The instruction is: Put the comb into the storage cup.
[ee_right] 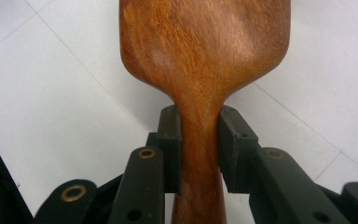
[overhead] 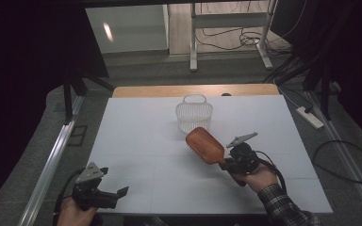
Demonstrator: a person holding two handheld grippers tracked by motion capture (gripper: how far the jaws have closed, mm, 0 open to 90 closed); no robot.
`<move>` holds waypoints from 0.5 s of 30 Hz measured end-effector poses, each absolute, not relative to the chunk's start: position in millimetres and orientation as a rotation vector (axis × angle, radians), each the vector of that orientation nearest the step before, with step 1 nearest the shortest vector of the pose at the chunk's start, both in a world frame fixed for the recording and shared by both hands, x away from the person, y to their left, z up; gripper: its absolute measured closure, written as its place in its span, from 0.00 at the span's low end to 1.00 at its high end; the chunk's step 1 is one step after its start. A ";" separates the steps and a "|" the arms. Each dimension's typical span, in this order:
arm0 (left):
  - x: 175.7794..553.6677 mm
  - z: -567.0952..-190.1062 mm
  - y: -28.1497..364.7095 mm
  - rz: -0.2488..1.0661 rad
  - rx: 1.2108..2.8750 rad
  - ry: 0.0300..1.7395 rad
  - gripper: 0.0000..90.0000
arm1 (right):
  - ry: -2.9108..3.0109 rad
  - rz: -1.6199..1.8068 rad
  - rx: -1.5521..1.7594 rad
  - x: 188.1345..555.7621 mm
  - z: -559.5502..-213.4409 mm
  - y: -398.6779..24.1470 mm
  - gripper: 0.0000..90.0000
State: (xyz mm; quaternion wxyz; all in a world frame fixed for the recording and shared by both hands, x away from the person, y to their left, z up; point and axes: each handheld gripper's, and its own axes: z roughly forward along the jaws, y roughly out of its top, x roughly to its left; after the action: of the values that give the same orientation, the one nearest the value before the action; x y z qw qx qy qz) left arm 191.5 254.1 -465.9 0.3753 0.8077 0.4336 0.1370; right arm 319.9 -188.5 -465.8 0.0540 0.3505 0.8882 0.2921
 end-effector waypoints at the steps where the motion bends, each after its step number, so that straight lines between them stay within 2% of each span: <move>1: 192.7 -465.5 253.2 0.350 2.055 1.103 0.00 | 2.697 0.889 1.064 319.7 -465.2 -188.7 0.81; 7: 200.3 -461.0 246.4 0.320 2.012 1.084 0.00 | 2.680 0.924 1.045 317.5 -459.6 -189.4 0.81; 15: 213.3 -457.2 229.8 0.281 2.038 1.050 0.00 | 2.645 0.973 1.019 313.4 -450.5 -190.8 0.80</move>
State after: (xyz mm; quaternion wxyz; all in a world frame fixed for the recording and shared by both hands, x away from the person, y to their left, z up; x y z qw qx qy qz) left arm 213.3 229.8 -457.2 0.4040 0.8072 0.4158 0.1113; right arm 313.4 -190.8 -450.5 0.0723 0.3391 0.8803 0.3239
